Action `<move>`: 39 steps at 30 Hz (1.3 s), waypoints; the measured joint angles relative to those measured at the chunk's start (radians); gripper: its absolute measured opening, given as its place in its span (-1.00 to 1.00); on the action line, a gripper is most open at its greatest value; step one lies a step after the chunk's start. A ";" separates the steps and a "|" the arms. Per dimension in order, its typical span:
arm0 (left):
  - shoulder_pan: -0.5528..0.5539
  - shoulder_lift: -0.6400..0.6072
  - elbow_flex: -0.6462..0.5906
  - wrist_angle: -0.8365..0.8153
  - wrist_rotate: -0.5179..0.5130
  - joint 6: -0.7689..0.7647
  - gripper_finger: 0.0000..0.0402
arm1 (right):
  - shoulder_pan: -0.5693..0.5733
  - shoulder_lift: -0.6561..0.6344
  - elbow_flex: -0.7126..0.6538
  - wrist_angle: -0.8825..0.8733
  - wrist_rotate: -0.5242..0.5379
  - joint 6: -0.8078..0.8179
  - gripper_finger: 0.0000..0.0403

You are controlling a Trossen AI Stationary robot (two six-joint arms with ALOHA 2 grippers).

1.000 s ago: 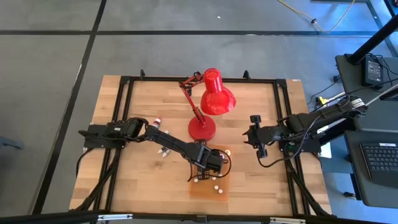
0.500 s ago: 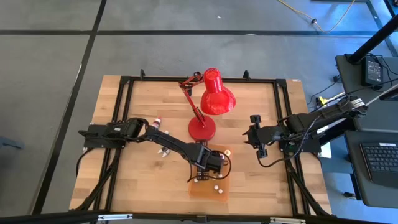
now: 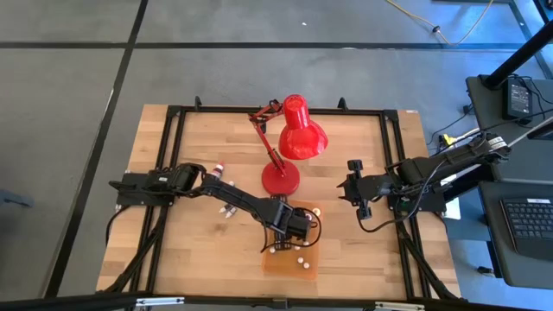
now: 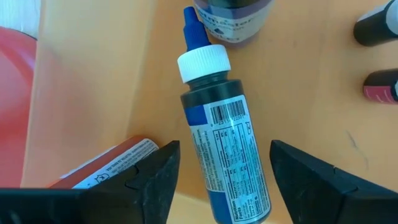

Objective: Pick & Place food coloring
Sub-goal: Adjust the large blue food coloring bottle in the orange bin

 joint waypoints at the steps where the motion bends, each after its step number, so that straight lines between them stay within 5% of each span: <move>1: 0.000 0.000 0.000 0.000 0.001 0.000 0.24 | 0.000 0.000 0.000 0.000 0.000 0.000 -0.22; 39: 0.000 0.000 0.000 -0.001 0.015 -0.026 0.27 | 0.000 0.000 0.000 0.000 0.000 0.000 -0.22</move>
